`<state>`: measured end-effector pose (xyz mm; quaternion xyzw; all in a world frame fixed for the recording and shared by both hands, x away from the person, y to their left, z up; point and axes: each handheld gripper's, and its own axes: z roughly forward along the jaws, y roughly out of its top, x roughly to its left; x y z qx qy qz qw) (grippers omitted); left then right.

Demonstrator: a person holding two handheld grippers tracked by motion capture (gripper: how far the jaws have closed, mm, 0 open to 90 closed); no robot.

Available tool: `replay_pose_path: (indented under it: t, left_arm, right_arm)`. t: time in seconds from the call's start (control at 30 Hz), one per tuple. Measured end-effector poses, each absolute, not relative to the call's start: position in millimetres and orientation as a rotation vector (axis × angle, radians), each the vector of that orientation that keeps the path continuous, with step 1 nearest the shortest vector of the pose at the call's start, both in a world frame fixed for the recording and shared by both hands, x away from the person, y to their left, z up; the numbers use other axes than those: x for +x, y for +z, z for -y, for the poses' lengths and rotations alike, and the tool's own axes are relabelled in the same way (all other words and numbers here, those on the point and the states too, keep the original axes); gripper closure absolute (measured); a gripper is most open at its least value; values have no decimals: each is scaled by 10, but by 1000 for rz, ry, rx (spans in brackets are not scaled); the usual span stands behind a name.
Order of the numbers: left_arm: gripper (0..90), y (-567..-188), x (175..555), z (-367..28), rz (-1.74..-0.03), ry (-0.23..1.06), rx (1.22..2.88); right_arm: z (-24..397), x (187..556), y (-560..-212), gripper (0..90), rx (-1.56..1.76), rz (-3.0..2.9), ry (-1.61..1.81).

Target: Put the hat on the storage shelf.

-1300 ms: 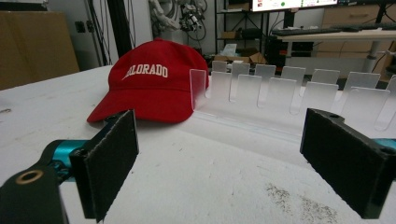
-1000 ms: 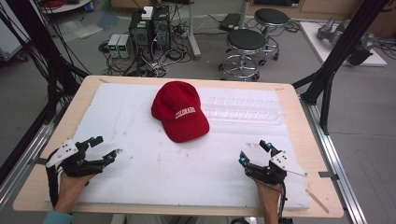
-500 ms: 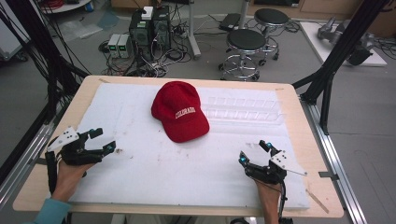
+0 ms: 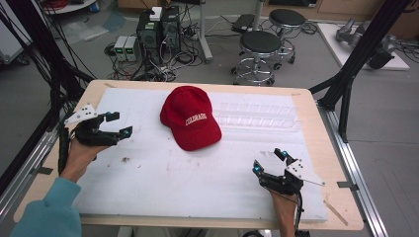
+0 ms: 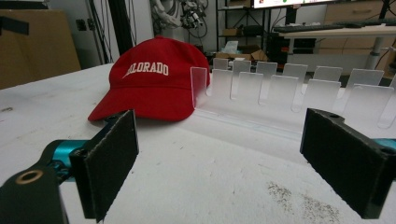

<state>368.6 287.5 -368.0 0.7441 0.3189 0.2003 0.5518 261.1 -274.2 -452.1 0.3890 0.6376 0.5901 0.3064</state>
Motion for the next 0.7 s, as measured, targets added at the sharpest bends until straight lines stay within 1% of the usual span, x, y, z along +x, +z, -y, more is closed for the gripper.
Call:
replay_pose_path:
  t: [0.13, 0.2, 0.23, 0.3, 0.43, 0.47, 0.63, 0.67, 0.7]
  left_arm:
    - [160, -3586, 3823, -2797, -736, 457, 1791]
    - [160, -3494, 3976, -2731, -724, 441, 1823]
    - [160, -3494, 3976, -2731, -724, 441, 1823]
    - [156, -3411, 4144, -2666, -729, 415, 1837]
    - [155, -3346, 4282, -2579, -725, 401, 1844]
    - [155, -3315, 4365, -2512, -713, 401, 1861]
    - [155, -3317, 4548, -2394, -713, 400, 1889]
    - [157, -3359, 4639, -2341, -719, 396, 1898]
    - [158, -3359, 4639, -2341, -719, 396, 1898]
  right_arm:
    - [2740, 2611, -4522, 104, 1029, -1687, 1561]
    - [2741, 2611, -4521, 104, 1028, -1689, 1561]
    - [2741, 2611, -4521, 104, 1028, -1689, 1561]
    - [2740, 2612, -4521, 104, 1027, -1687, 1559]
    - [2738, 2609, -4521, 104, 1030, -1689, 1560]
    - [2739, 2609, -4521, 104, 1029, -1689, 1560]
    - [2735, 2606, -4521, 104, 1032, -1690, 1557]
    - [2734, 2606, -4521, 104, 1032, -1689, 1558]
    - [2736, 2608, -4520, 104, 1030, -1688, 1557]
